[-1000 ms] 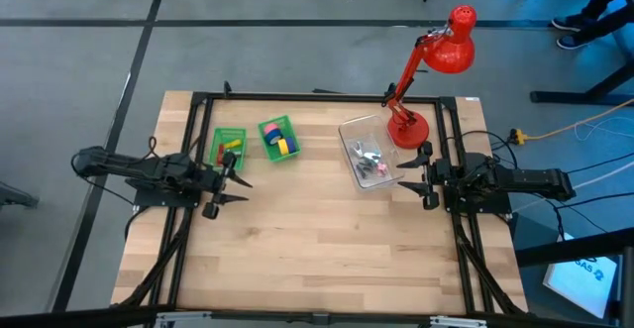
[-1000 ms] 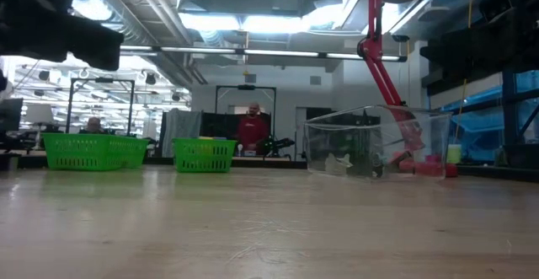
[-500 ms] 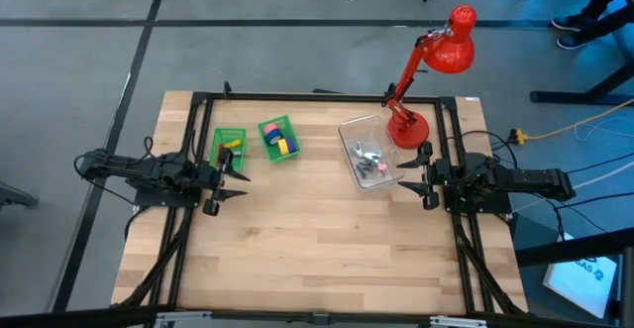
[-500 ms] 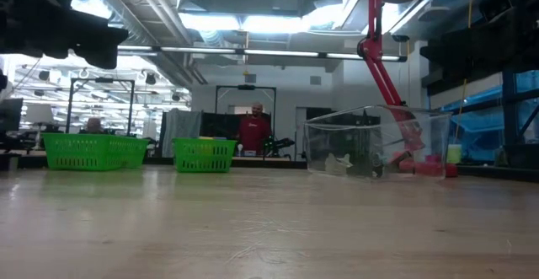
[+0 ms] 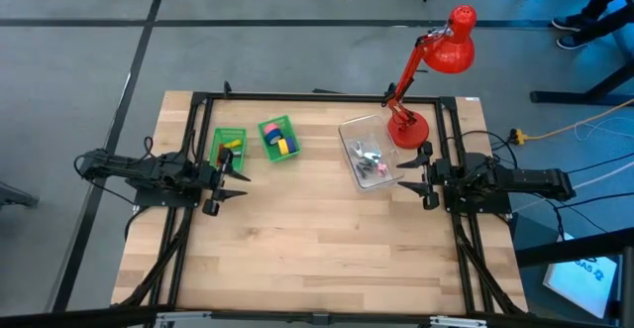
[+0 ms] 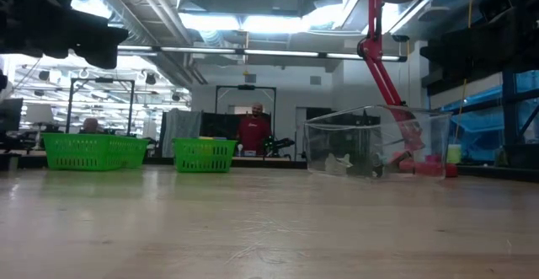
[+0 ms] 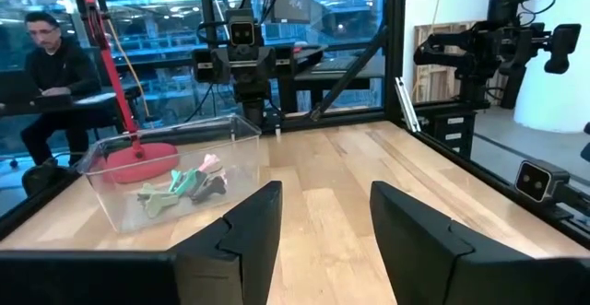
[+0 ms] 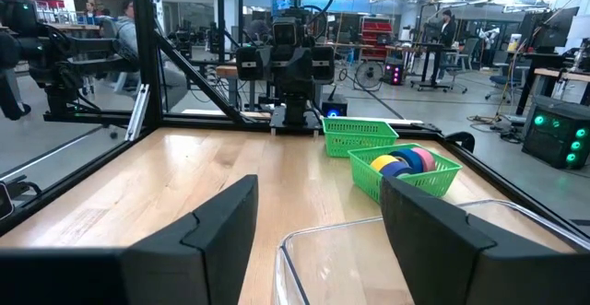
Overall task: Pick and place Stapler, Stapler remover, tape
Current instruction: Return to Home Position
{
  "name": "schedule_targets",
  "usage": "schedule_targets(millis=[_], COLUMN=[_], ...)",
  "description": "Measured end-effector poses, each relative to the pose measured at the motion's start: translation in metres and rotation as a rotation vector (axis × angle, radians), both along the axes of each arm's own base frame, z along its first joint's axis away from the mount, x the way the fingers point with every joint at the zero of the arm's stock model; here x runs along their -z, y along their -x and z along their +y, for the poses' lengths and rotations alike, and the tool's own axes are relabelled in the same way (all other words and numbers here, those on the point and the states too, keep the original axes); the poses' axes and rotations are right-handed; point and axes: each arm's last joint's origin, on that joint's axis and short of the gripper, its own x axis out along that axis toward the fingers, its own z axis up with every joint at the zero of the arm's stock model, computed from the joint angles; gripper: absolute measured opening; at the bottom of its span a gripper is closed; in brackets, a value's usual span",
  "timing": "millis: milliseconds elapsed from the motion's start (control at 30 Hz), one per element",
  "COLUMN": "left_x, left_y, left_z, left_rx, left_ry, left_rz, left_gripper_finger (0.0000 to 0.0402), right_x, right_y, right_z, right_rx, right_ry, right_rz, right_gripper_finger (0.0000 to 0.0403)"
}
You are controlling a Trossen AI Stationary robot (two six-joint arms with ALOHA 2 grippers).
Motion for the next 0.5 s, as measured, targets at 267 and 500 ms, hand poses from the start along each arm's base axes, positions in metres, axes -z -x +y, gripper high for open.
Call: schedule_targets(millis=[267, 500], left_x=[0.0000, 0.0000], left_y=[0.0000, 0.0000], left_z=[0.0000, 0.0000], left_rx=[0.000, 0.000], left_ry=[0.000, 0.001], left_rz=[0.000, 0.000], left_gripper_finger=[0.0168, 0.0165], right_x=[0.0000, 0.0000], right_y=[0.0000, 0.0000], right_z=[0.0000, 0.0000], right_rx=[0.000, 0.000], right_ry=[0.000, 0.000], right_rz=[0.000, 0.000], right_gripper_finger=[0.0232, 0.0232])
